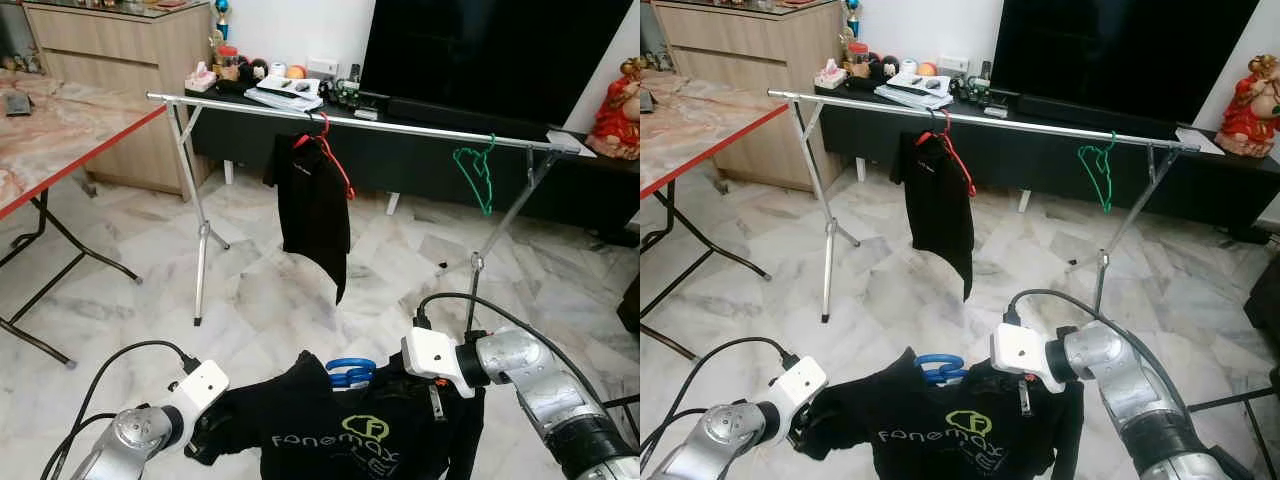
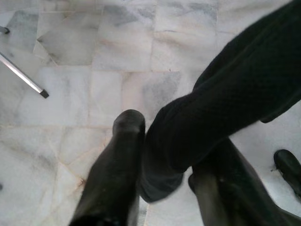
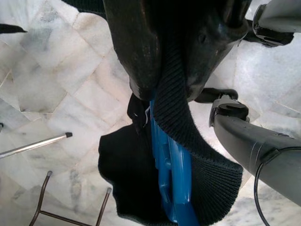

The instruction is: Hang hanger

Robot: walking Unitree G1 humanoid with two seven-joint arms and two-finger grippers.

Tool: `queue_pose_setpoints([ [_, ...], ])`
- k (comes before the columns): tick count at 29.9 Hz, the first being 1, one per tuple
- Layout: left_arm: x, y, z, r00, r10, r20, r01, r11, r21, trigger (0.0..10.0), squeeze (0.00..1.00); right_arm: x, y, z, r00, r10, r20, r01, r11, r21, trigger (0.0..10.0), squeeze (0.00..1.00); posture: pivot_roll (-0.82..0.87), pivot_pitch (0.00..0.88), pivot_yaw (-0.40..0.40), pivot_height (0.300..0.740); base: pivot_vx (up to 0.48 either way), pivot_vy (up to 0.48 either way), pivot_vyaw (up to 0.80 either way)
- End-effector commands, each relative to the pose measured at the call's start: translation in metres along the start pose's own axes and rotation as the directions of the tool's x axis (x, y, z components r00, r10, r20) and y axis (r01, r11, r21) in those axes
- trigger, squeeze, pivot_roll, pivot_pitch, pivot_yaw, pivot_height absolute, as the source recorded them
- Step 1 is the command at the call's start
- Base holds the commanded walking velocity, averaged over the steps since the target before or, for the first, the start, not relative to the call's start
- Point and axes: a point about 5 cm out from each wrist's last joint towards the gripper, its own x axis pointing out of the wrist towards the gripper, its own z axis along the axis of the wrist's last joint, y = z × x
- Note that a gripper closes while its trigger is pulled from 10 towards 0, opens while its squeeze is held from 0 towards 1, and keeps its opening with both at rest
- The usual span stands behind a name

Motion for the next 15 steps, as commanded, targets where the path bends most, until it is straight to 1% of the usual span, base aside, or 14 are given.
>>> queue_pose_setpoints([
  [1, 0.0019, 0.0004, 0.0051, 1.0, 0.0, 0.014, 0.0, 1.0, -0.014, 0.0, 0.0, -0.0045, -0.0061, 0.0087, 0.999, -0.027, 0.025, 0.028, 0.999, -0.028, 10.0, 0.0, 0.13, 0.0, -0.116, 0.74, 0.0, 0.0, 0.0],
  [15, 0.002, -0.0015, 0.0088, 0.999, -0.015, 0.03, 0.015, 1.0, -0.012, 0.0, 0.0, 0.0017, -0.0048, 0.0097, 0.999, -0.036, 0.034, 0.037, 0.999, -0.015, 10.0, 0.0, 0.14, 0.0, -0.111, 0.74, 0.0, 0.0, 0.0],
])
